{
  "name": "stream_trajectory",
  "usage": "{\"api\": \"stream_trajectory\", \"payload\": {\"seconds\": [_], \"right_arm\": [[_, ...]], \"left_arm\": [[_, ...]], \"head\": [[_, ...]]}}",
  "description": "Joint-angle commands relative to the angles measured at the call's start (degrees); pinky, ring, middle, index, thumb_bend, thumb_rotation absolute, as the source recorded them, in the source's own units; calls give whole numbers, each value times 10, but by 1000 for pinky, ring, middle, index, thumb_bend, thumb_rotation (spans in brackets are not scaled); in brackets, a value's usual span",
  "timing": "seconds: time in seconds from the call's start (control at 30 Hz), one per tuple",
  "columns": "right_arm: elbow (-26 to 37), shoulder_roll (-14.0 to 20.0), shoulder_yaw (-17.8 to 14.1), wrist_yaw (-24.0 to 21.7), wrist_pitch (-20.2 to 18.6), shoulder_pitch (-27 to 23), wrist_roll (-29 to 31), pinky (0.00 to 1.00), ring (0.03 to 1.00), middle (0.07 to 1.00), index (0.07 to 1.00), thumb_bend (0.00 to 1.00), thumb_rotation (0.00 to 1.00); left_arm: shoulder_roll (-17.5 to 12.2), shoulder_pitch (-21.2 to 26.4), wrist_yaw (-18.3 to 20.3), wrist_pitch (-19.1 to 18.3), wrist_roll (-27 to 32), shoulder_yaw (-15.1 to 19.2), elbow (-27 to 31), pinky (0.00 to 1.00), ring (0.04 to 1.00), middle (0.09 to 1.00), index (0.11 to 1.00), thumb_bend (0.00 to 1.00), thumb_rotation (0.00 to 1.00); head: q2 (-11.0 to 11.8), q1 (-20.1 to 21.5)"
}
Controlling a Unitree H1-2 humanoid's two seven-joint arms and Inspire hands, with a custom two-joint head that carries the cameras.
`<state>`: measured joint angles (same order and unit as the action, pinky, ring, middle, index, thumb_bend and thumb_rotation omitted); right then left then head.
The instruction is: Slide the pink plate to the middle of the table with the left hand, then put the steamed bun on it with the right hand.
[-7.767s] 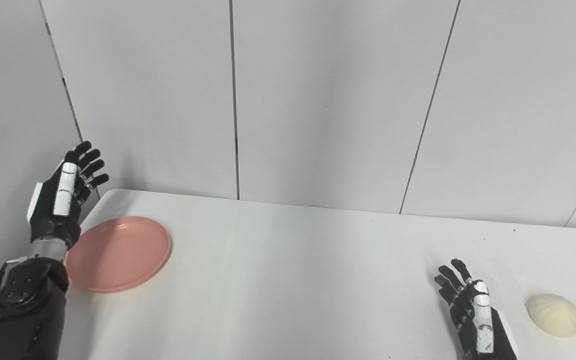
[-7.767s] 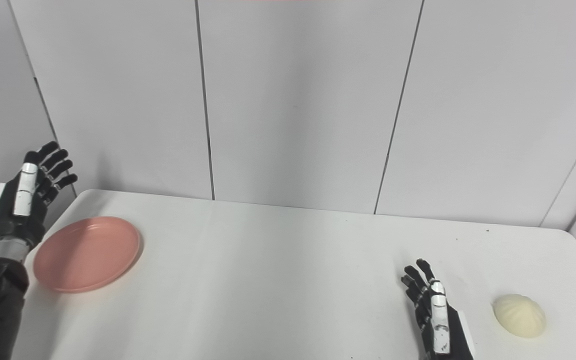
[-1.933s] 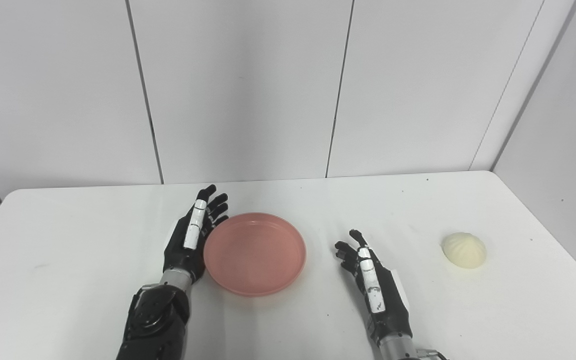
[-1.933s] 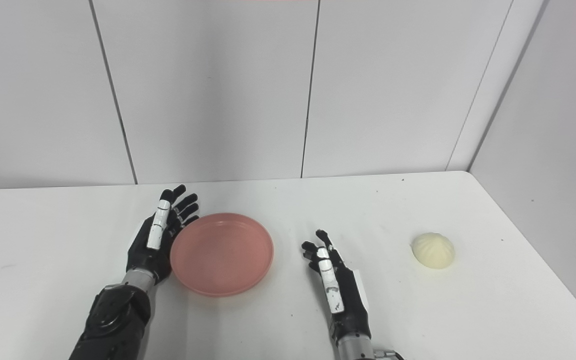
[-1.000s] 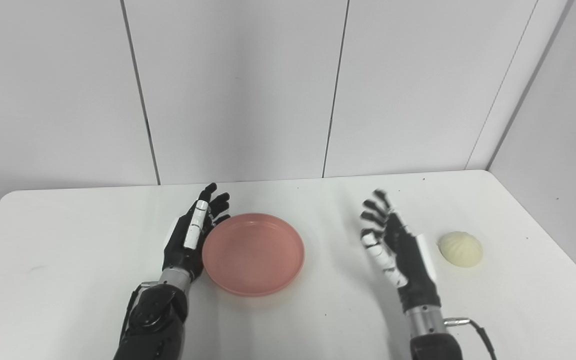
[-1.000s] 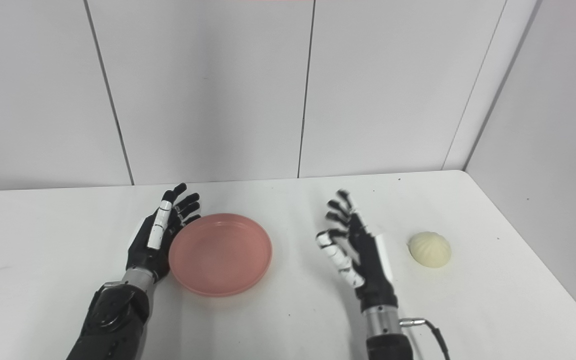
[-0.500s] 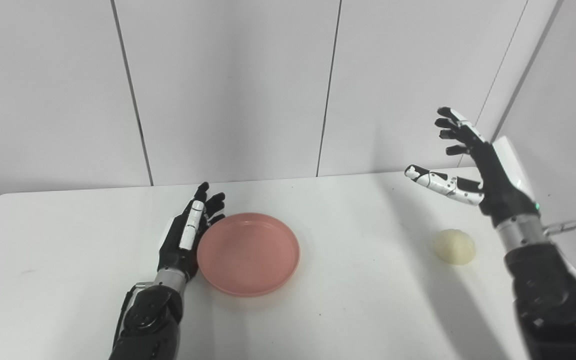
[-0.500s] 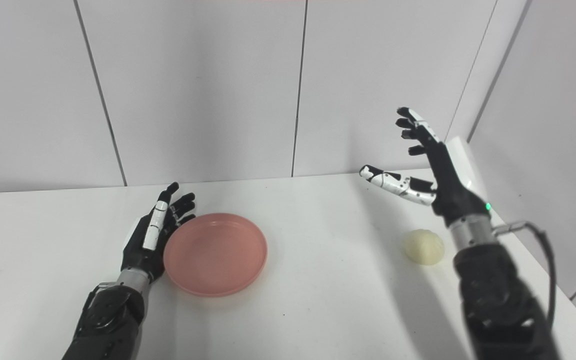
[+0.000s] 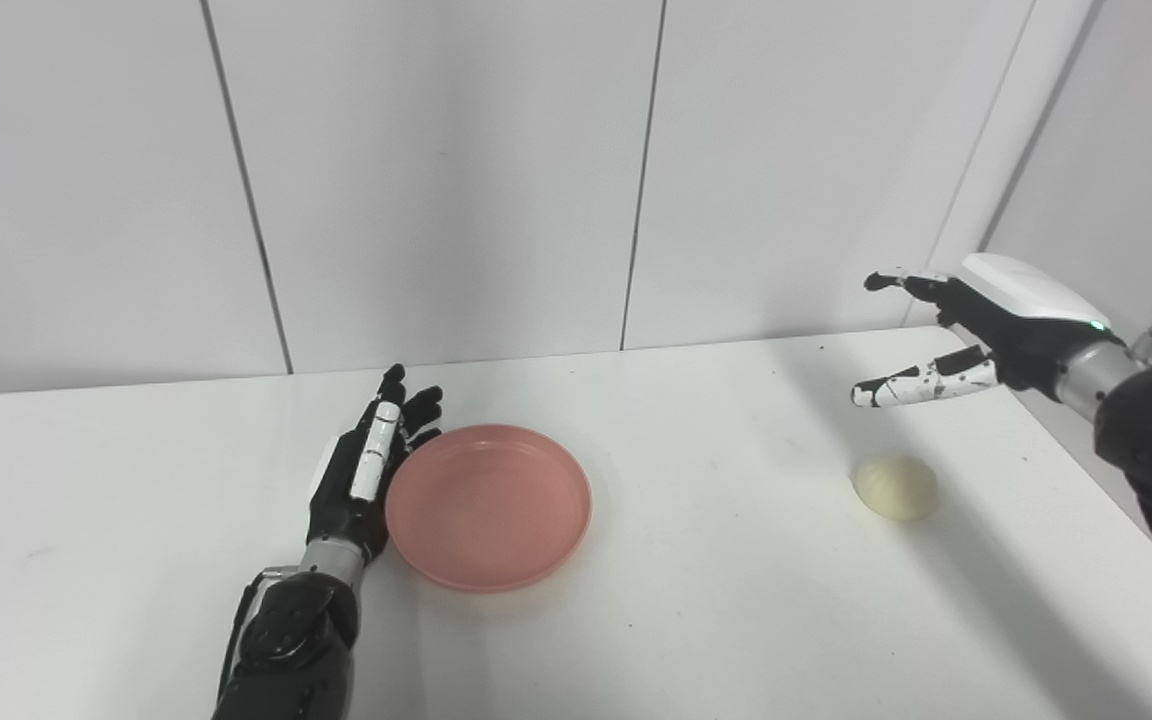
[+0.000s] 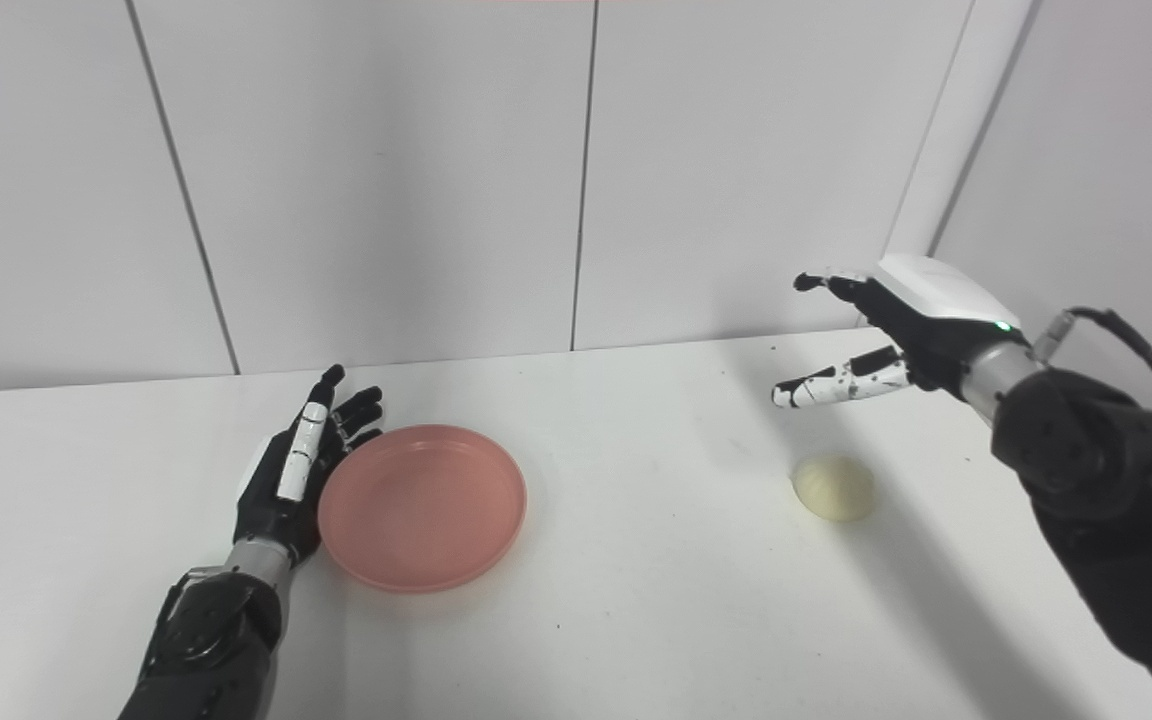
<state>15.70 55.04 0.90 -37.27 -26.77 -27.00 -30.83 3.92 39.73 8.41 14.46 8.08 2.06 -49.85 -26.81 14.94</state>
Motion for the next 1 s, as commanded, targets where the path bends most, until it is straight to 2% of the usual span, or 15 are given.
{"api": "stream_trajectory", "payload": {"seconds": [0.0,0.13,0.2,0.3,0.47,0.6,0.73,0.9,0.97], "right_arm": [[-11,25,13,-14,2,-32,-15,712,894,912,856,1000,472],[-42,28,43,-31,5,-53,-22,695,883,906,848,1000,377],[-56,25,57,-40,3,-64,-29,633,856,914,847,1000,343],[-70,20,77,-48,0,-75,-52,626,863,917,846,1000,335],[-91,9,99,-65,-1,-86,-86,680,901,926,859,1000,362],[-92,-10,99,-92,-1,-87,-117,743,927,930,861,1000,312],[-118,-15,106,-84,4,-88,-125,722,917,926,854,1000,314],[-167,-19,115,-70,16,-93,-120,834,949,940,860,1000,350],[-190,-20,119,-65,24,-96,-120,829,947,944,862,1000,360]], "left_arm": [[1,-8,-4,-20,-6,-2,-9,838,871,830,959,650,841],[3,-9,-6,-23,-4,-3,-5,838,868,829,960,651,837],[3,-10,-4,-26,-3,-2,-3,845,872,835,965,649,839],[4,-9,-3,-26,-4,-3,-5,844,874,837,968,650,844],[4,-9,-2,-24,-3,-4,-8,840,872,834,963,652,835],[3,-9,1,-21,-4,-5,-9,837,868,827,962,662,845],[3,-10,-2,-24,-6,-6,-7,831,865,827,961,662,849],[3,-11,-2,-27,-3,-5,-4,835,865,830,964,672,846],[3,-11,-1,-28,-2,-5,-4,837,866,832,965,674,847]], "head": [[0,-1],[0,-2],[1,-3],[2,-4],[2,-5],[2,-5],[2,-4],[1,-4],[2,-4]]}}
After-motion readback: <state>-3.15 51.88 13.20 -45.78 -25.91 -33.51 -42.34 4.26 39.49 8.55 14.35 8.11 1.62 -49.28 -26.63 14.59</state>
